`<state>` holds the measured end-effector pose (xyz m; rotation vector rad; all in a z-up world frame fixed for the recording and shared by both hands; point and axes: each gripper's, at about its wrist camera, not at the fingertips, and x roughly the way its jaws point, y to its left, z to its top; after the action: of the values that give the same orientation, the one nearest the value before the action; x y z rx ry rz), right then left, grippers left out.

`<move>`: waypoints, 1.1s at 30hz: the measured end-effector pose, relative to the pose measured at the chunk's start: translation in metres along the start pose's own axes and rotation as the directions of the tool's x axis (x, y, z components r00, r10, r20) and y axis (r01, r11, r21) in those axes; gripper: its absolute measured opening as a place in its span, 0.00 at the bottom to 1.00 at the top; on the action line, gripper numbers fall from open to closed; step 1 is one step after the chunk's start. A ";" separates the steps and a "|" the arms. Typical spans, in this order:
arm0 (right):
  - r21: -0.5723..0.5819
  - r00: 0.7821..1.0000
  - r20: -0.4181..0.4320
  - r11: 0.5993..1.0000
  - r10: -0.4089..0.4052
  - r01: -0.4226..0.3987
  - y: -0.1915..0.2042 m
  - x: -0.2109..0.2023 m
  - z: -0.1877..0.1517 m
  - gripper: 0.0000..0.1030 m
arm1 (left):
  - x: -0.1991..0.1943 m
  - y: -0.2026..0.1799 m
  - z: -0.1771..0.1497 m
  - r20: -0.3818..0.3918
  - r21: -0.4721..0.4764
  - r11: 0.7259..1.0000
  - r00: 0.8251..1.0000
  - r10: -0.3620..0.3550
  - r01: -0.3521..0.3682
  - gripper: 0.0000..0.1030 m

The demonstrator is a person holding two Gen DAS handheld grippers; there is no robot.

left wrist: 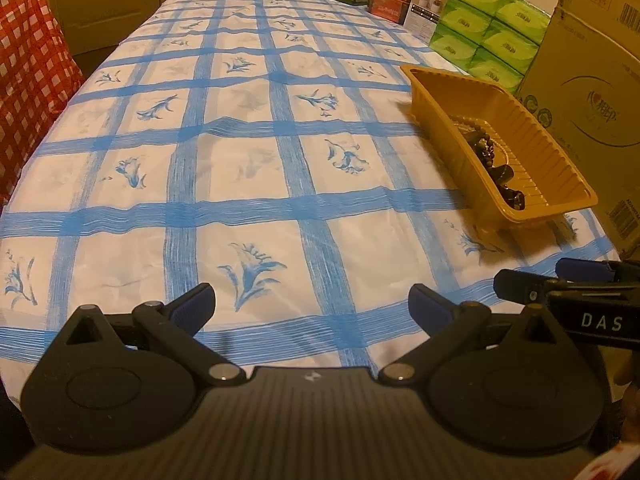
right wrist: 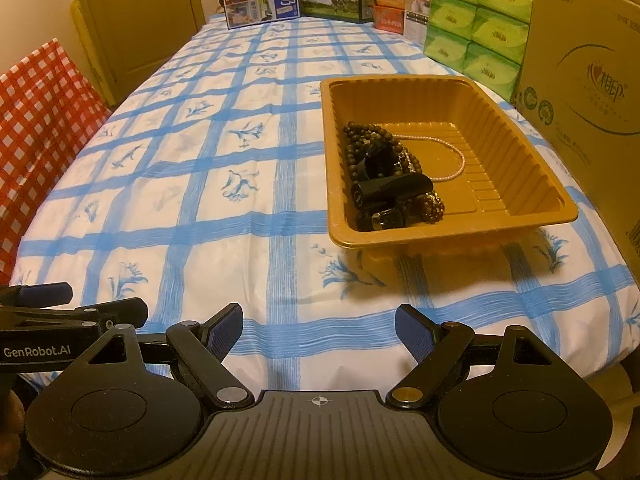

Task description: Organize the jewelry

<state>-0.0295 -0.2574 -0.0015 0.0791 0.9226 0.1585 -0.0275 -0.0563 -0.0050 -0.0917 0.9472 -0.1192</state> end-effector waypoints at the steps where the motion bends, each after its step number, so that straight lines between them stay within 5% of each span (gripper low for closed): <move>1: -0.002 1.000 0.000 1.000 0.001 -0.001 0.001 0.000 0.000 0.81 | 0.000 0.000 0.000 0.001 -0.002 1.000 1.000 0.000 0.000 0.99; 33: -0.006 1.000 0.002 1.000 -0.001 0.001 0.002 0.003 0.000 0.80 | 0.000 -0.002 0.000 0.004 0.003 1.000 1.000 0.010 -0.010 0.99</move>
<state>-0.0281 -0.2555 -0.0035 0.0729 0.9200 0.1605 -0.0273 -0.0584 -0.0050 -0.0844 0.9438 -0.1108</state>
